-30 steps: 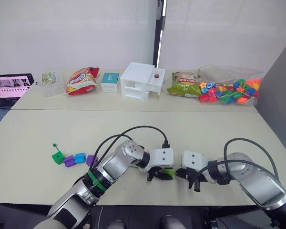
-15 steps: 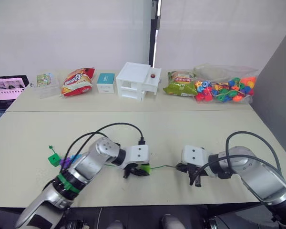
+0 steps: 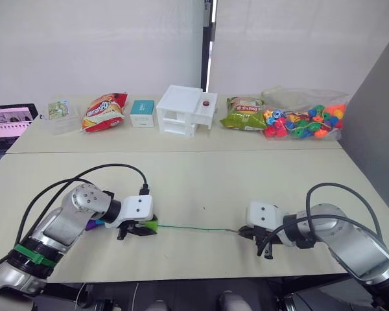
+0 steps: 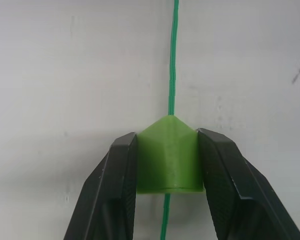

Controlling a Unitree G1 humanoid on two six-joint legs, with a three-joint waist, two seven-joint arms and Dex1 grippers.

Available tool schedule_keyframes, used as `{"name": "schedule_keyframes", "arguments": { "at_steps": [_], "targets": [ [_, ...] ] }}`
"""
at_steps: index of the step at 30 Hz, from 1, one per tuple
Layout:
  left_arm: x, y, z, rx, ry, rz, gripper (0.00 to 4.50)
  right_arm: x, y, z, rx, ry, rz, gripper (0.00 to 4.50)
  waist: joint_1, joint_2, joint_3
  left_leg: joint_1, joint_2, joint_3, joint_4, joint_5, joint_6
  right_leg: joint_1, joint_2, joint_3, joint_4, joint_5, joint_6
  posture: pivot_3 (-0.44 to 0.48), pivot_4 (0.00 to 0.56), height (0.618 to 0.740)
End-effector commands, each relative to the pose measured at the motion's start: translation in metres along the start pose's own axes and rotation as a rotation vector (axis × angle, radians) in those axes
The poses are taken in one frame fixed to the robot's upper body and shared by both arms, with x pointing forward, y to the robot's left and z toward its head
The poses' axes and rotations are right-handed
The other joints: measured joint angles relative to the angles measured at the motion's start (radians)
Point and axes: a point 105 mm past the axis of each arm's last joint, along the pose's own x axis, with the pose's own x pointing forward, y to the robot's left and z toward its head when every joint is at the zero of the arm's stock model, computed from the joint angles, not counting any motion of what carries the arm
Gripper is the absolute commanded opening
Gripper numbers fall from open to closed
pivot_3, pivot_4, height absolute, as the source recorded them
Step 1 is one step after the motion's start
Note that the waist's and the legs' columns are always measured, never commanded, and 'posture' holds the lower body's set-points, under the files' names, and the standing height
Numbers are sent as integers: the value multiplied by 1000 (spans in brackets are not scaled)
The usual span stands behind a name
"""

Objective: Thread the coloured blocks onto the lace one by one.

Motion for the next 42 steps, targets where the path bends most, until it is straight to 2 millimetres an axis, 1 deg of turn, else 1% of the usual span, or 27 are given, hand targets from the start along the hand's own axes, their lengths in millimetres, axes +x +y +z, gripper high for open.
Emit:
{"name": "schedule_keyframes", "arguments": {
  "at_steps": [1, 3, 5, 7, 9, 13, 18, 21, 22, 26, 29, 31, 32, 35, 37, 39, 42],
  "targets": [
    [-2, -12, -41, -90, 139, -28, 1303, -5, -3, 3, -25, 1, -23, 0, 0, 1, 0, 0, 0, 0, 0, 0, 0, 0, 0, 0, 0, 0, 0, 0, 150, 740],
    [-6, -13, -46, -92, 157, -27, 1303, -6, -2, 2, -24, 4, -23, 0, 0, 1, 0, 1, 0, 0, 0, 0, 0, 1, 0, 0, 0, 0, 0, 0, 150, 740],
    [-13, -15, -57, -98, 201, -25, 1303, -7, -2, 2, -22, 5, -24, 0, -1, 2, -1, 1, 0, 0, 0, 0, 0, 0, 0, 0, 1, 0, 0, 0, 150, 740],
    [-19, -16, -64, -106, 222, -24, 1303, -8, -1, 1, -20, 7, -25, 0, -4, 3, -1, 2, 0, 0, 0, 0, 0, 1, 0, 0, 1, 0, 0, 0, 150, 740],
    [-23, -16, -69, -111, 228, -18, 1303, -12, -5, -4, -14, 23, -40, 0, -4, 4, -1, 2, 0, 1, -1, 0, 0, 1, 0, 0, 1, 0, 0, 0, 150, 740],
    [-25, -16, -70, -105, 223, -19, 1302, -19, -14, -13, -9, 56, -76, 0, -4, 7, -1, 3, 0, 1, -1, 0, 0, 1, 0, 1, 1, 0, -1, 0, 150, 740],
    [-26, -17, -71, -117, 217, -30, 1302, -24, -17, -25, 1, 105, -90, 0, -3, 10, -1, 3, 0, 2, -1, 0, 0, 1, 0, 1, 1, 0, -1, 0, 150, 740],
    [-25, -17, -71, -116, 216, -30, 1302, -26, -16, -31, 3, 128, -83, 0, -3, 10, -1, 3, 0, 2, -1, 0, 0, 1, 0, 1, 1, 0, 0, 0, 150, 740],
    [-25, -17, -71, -116, 214, -29, 1302, -26, -16, -30, 5, 121, -85, 0, -3, 11, -1, 3, 0, 2, -1, 0, 0, 1, 0, 1, 1, 0, -1, 0, 150, 740],
    [-22, -18, -71, -123, 200, -26, 1302, -15, -7, -6, -1, 18, -54, 0, -5, 11, -1, 3, 0, 2, -1, 0, 0, 1, 0, 1, 1, 0, -1, 0, 150, 740],
    [-21, -17, -56, -152, 128, -23, 1302, -8, -7, 2, 10, 1, -59, 0, -6, 12, -1, 3, 0, 2, -1, 0, 0, 1, 0, 1, 1, 0, -1, 0, 150, 740],
    [-22, -17, -50, -136, 124, -31, 2341, -3, -4, 3, 26, -2, -56, 0, -5, 12, -1, 2, 0, 2, -1, 0, 0, 1, 0, 1, 1, 0, 0, 0, 150, 740],
    [-24, -16, -49, -124, 131, -31, 2591, -1, -3, 4, 30, 0, -56, 0, -4, 12, -1, 2, 0, 2, -1, 0, 0, 1, 0, 1, 1, 0, 0, 0, 150, 740],
    [-31, -11, -46, -84, 196, -7, 3632, 4, -3, 4, 50, -5, -67, 0, -2, 12, -1, 0, 0, 2, -1, 0, 0, -1, 0, 1, 1, 0, 0, 0, 150, 740],
    [-35, -10, -34, -106, 175, -19, 4244, 7, -2, 7, 62, -15, -73, 0, -3, 12, -1, 0, 0, 2, -1, 0, 0, -1, 0, 1, 1, 0, 0, 0, 150, 740],
    [-42, -3, -20, -91, 171, -13, 4244, 10, -3, 8, 75, -22, -82, 0, -2, 9, 1, -2, 0, 2, -1, 0, 0, -2, 0, 1, 0, 0, 0, 0, 150, 740],
    [-52, 7, -14, -77, 241, -1, 4244, 14, -3, 11, 88, -39, -92, 0, 2, 5, 3, -5, 0, 1, 0, 0, 0, -5, 0, 0, 0, 0, 0, 0, 150, 740]
  ]
}}
